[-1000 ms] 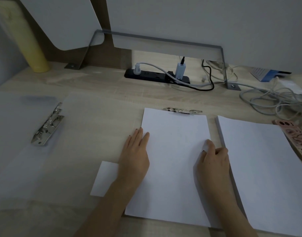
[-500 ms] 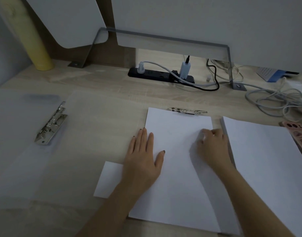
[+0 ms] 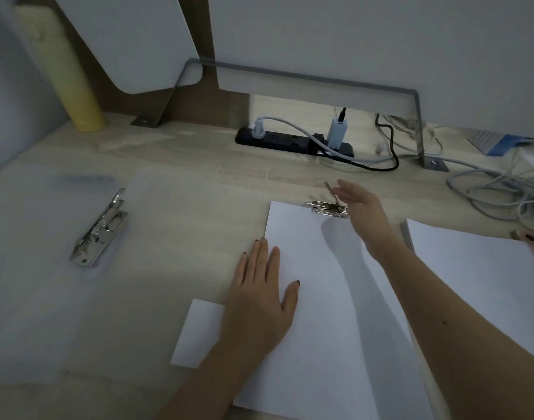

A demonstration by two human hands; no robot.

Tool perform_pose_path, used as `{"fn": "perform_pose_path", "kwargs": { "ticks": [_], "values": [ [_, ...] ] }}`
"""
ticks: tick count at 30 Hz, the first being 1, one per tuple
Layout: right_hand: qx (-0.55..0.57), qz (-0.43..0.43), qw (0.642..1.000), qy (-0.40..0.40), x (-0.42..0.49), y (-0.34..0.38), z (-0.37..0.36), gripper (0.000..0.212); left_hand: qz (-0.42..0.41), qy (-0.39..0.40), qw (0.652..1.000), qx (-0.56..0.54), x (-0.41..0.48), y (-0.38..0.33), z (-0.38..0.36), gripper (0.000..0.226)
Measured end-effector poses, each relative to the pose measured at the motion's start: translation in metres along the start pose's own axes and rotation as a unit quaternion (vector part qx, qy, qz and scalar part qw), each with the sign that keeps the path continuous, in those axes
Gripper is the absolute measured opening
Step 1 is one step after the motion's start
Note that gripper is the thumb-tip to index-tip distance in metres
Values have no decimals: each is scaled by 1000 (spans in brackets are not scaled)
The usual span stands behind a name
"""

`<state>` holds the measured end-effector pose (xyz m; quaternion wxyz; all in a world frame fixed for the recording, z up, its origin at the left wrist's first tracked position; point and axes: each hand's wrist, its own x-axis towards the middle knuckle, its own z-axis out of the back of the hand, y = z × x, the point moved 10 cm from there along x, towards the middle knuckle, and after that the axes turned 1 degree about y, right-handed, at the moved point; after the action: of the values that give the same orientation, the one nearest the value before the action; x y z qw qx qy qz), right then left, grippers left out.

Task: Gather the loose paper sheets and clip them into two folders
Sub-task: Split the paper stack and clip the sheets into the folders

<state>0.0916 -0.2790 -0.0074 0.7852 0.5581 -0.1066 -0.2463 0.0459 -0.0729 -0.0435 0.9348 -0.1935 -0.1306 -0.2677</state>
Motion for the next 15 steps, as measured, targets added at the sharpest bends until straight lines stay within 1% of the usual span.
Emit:
{"fn": "perform_pose_path", "kwargs": {
  "ticks": [2,4,7,10,15],
  "values": [
    [-94,37,995,25,1,8,-14,67,-1,-2,1000,-1,0,0,1,62],
    [-179,65,981,30,0,15,-19,66,-2,-2,1000,-2,-1,0,0,62],
    [-265,104,958,41,-2,23,-22,67,-7,-8,1000,1,-1,0,0,59],
    [-323,120,937,61,1,24,-29,68,-8,-8,1000,1,-1,0,-1,59],
    [-385,141,907,94,3,17,-47,67,-3,-5,1000,-9,-1,0,0,62]
  ]
}}
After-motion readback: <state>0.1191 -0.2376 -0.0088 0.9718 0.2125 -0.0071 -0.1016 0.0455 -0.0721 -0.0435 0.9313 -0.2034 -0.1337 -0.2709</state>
